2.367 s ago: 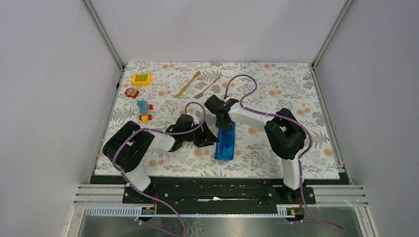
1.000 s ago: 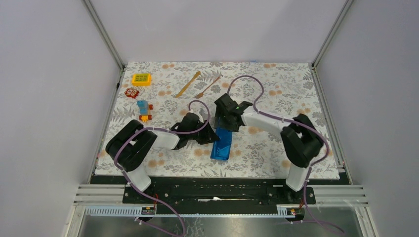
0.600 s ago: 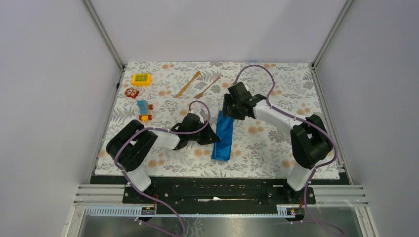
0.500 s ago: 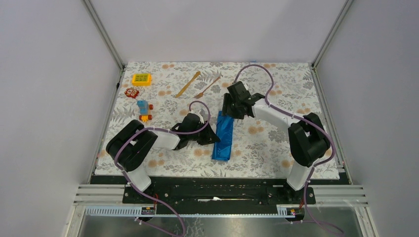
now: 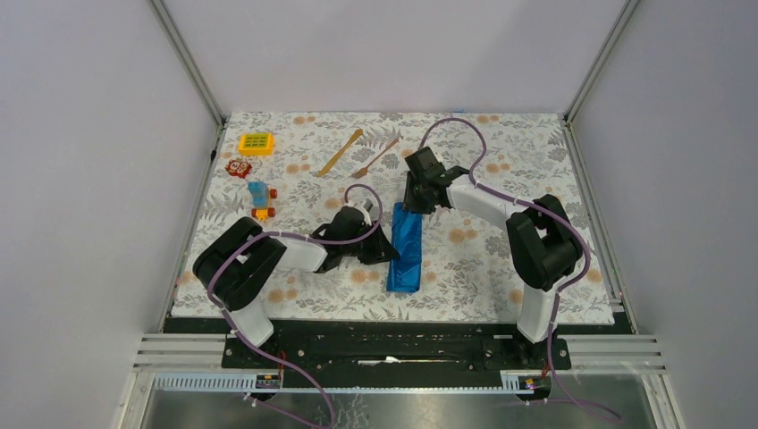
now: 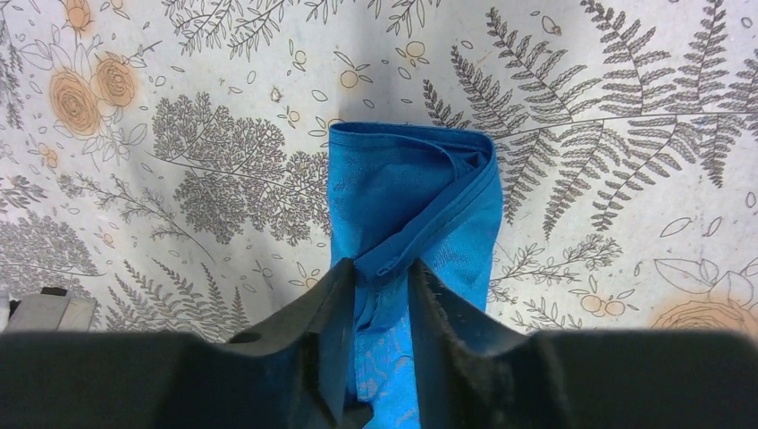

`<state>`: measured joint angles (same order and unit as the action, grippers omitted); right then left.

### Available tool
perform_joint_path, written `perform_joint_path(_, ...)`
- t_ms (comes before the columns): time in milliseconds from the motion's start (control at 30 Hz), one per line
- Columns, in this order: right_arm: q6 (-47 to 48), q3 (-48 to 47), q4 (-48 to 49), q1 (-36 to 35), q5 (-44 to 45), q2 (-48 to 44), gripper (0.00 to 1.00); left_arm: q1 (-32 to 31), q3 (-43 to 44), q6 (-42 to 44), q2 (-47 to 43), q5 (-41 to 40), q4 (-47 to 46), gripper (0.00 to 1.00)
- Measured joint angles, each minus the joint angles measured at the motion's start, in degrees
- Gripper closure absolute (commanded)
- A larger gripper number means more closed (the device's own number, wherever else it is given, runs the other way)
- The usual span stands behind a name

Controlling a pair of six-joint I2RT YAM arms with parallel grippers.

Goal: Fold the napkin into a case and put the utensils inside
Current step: Pick up the top corner of the smaller rectangle folded napkin from the center of the board.

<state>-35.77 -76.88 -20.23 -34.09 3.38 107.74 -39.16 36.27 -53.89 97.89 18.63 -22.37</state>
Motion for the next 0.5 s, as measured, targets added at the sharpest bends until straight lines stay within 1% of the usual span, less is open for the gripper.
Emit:
perform_joint_path(67, -0.1, -0.1, 0.0, 0.0, 0.2, 0.0, 0.87, 0.0, 0.1, -0.1, 0.1, 0.0, 0.0, 0.69)
perform_joint_path(100, -0.1, -0.1, 0.0, 0.0, 0.2, 0.0, 0.96, 0.0, 0.1, -0.1, 0.1, 0.0, 0.0, 0.69)
perform_joint_path(133, -0.2, -0.1, 0.0, 0.0, 0.2, 0.0, 1.00, 0.0, 0.1, -0.2, 0.1, 0.0, 0.0, 0.69)
perform_joint_path(333, -0.3, 0.0, 0.4, 0.0, -0.1, 0.1, 1.00, -1.2, 0.1, -1.4, 0.5, 0.0, -0.5, 0.71)
perform_joint_path(367, -0.3, 0.2, 0.9, 0.0, -0.6, 0.1, 1.00, -1.7, 0.1, -2.0, 0.7, 0.0, -0.9, 0.70)
perform_joint_path(500, -0.3, 3.3, 4.3, 0.1, -3.1, -0.4, 1.00, -4.6, -0.5, -4.4, 0.9, -0.1, -3.0, 0.57)
